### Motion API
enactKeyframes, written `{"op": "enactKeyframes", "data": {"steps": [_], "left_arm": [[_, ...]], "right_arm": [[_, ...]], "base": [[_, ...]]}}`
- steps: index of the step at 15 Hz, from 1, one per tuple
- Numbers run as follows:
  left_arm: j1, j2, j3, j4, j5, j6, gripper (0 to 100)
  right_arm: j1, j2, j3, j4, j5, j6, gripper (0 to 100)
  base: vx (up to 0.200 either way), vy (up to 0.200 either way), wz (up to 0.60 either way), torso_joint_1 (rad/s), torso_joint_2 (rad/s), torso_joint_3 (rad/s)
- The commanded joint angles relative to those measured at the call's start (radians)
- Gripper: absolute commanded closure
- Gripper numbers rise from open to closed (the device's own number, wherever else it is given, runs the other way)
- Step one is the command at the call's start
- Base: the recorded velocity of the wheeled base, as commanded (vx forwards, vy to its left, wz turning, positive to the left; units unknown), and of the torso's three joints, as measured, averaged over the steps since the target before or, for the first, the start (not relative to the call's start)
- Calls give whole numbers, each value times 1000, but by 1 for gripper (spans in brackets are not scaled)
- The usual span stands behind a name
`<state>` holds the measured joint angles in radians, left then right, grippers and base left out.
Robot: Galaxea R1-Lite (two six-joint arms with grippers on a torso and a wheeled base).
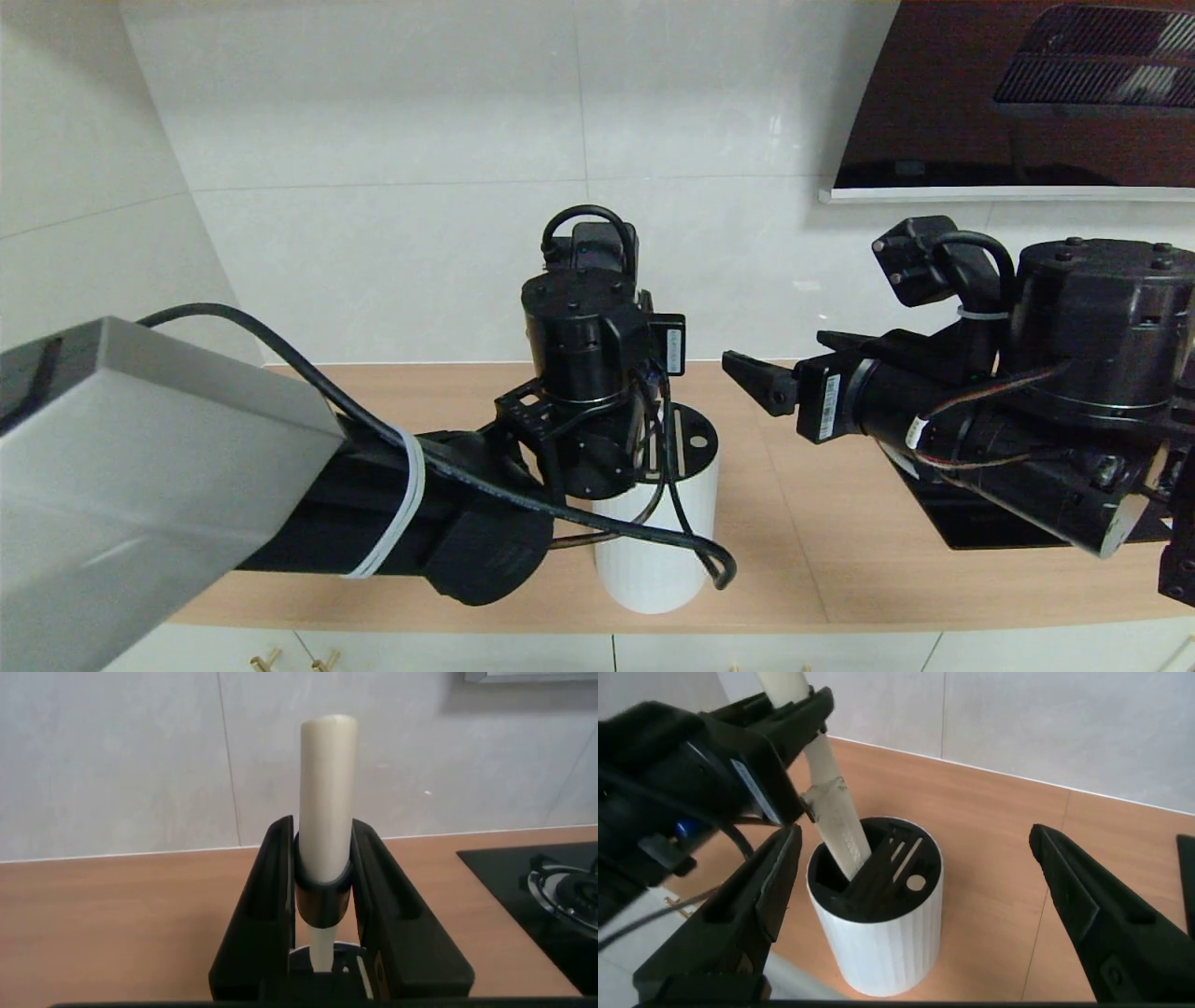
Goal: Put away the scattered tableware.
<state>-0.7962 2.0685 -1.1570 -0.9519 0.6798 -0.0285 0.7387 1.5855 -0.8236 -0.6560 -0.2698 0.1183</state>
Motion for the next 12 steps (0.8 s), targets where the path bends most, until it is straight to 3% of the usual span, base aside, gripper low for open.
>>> {"op": "enactKeyframes", "data": {"steps": [1, 6, 12], "left_arm": [[-1, 41, 7, 12, 0, -1, 100], [0, 70, 11, 16, 1, -7, 100], [-9, -107, 39, 50, 6, -8, 100]], "right_arm": [[1, 4, 1, -1, 0, 0, 0], [1, 8, 1, -1, 0, 0, 0], [1, 10, 1, -1, 0, 0, 0]], "base": [[0, 0, 0, 0, 0, 0], [0, 0, 0, 0, 0, 0], [0, 0, 0, 0, 0, 0]]}}
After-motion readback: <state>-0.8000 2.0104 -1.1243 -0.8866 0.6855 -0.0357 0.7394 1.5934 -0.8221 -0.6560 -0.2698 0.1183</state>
